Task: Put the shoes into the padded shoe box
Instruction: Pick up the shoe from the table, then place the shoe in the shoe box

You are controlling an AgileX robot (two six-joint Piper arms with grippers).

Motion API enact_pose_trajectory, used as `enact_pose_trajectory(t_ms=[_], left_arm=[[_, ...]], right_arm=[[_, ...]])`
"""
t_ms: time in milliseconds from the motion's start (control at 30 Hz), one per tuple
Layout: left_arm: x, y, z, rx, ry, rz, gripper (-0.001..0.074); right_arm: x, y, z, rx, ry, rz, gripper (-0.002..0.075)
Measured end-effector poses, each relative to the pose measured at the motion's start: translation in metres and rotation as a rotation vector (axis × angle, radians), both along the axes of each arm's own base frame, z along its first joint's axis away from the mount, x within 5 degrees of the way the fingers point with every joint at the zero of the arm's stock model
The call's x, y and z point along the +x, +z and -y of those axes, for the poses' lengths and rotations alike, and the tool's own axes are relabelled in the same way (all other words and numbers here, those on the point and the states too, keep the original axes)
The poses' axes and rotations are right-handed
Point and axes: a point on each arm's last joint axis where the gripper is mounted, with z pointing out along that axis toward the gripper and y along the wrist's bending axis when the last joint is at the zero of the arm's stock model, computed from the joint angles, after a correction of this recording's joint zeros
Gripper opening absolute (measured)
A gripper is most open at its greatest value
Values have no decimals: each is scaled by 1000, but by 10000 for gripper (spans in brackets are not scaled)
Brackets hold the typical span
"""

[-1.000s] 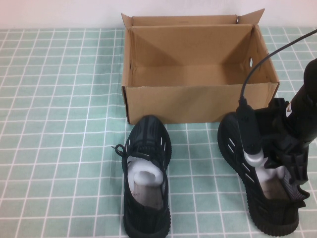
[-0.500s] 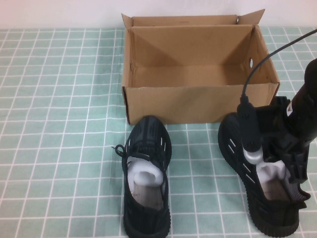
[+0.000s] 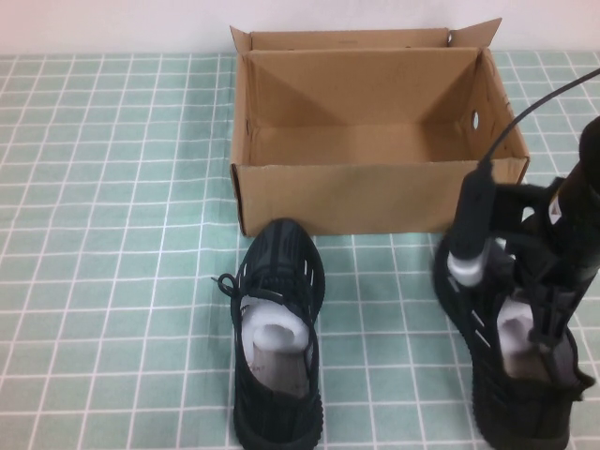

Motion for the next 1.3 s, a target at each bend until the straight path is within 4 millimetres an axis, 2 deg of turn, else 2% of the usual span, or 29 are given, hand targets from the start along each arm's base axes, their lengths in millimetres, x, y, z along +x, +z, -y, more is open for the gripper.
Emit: enact_pose_trajectory(t_ms=[333,600,700,867,1000,1300], left_arm=[[0,0,0,0,0,0,-4],[0,0,0,0,0,0,-4],[0,0,0,0,0,0,-4],[0,0,0,0,0,0,-4],[0,0,0,0,0,0,-4],[0,0,0,0,0,0,-4]], right_arm=[[-46,54,-6,198,-381,96,-3],[-51,108,-13,401,-725,115,-3],[-45,130,-18,485,-782,145,-3],[-29,152,-29,578,-828,183,-3],[-8,158,-44,623,-848,200,-3],[52,154,-70,713,-993,326,-3]])
